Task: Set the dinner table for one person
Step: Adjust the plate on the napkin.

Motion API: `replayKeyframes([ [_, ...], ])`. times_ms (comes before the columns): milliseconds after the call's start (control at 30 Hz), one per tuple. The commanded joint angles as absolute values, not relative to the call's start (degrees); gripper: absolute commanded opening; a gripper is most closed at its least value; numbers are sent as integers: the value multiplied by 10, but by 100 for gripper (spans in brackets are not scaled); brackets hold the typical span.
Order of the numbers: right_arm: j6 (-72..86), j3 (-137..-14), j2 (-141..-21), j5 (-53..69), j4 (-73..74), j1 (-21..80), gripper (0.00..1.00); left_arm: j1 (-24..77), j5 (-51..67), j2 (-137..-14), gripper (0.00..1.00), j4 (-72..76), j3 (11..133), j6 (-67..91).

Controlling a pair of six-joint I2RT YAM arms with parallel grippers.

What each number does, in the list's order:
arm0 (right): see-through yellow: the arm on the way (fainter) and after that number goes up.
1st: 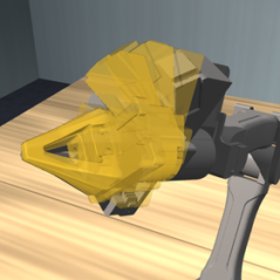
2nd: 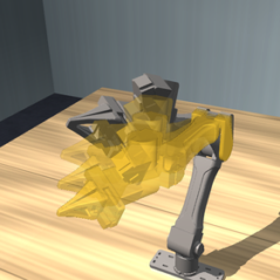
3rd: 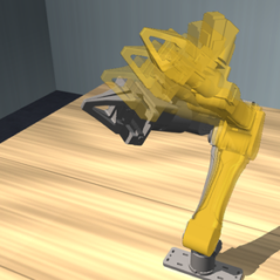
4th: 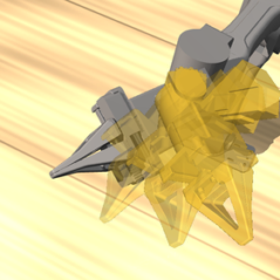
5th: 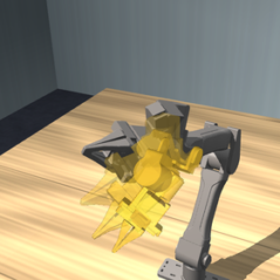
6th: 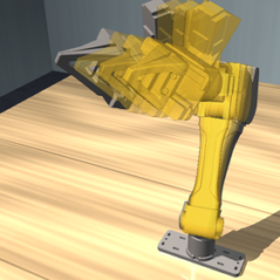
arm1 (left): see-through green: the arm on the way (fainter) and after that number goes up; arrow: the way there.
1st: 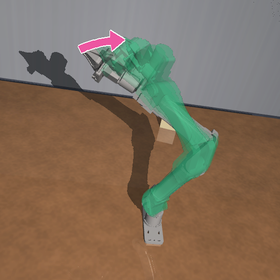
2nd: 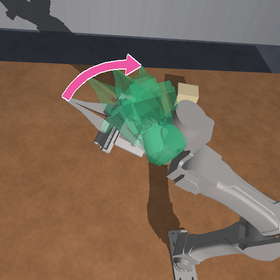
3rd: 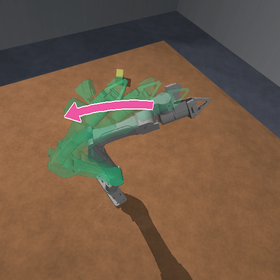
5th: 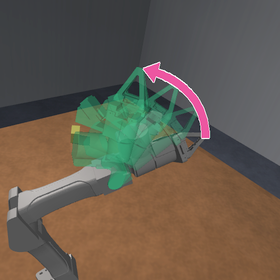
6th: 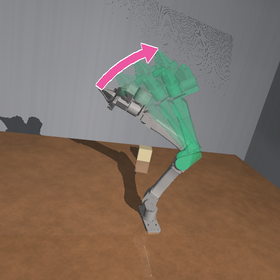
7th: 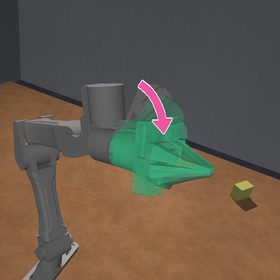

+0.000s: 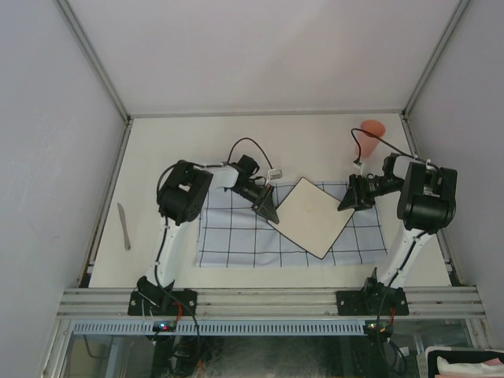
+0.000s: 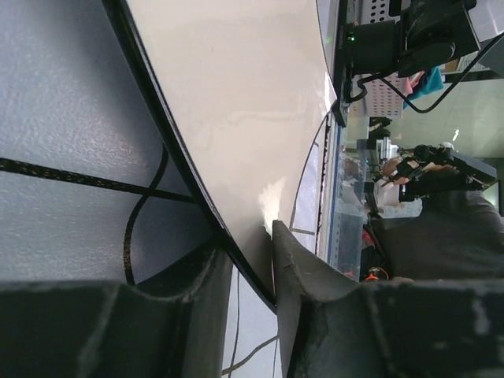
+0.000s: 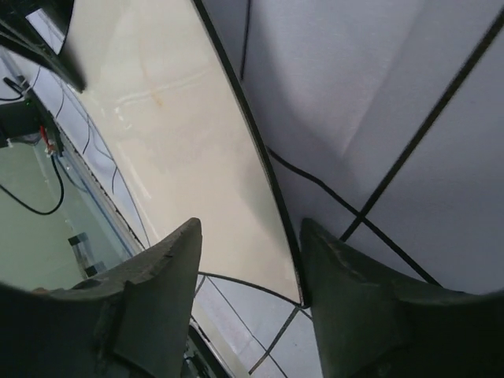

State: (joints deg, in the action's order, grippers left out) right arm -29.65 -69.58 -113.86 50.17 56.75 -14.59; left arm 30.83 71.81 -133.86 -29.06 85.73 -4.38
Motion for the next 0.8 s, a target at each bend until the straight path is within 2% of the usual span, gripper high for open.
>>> replayKeyframes([
  [0, -287, -690, -1157, 452, 553, -124, 47, 311, 646, -1370, 28, -331, 846, -83],
  [33, -286, -690, -1159, 452, 550, -122, 41, 311, 646, -1372, 26, -334, 848, -83],
  [133, -286, -690, -1163, 453, 546, -116, 14, 311, 647, -1374, 20, -341, 852, -85],
  [167, -286, -690, -1165, 455, 545, -113, 7, 312, 647, -1374, 18, -342, 852, -85],
  [233, -283, -690, -1169, 455, 542, -112, 1, 312, 645, -1374, 15, -347, 854, -89],
  [533, -280, -693, -1170, 441, 536, -111, 0, 311, 640, -1372, 6, -368, 864, -107],
  [767, -280, -719, -1163, 455, 553, -110, 0, 311, 631, -1354, 4, -418, 886, -145],
])
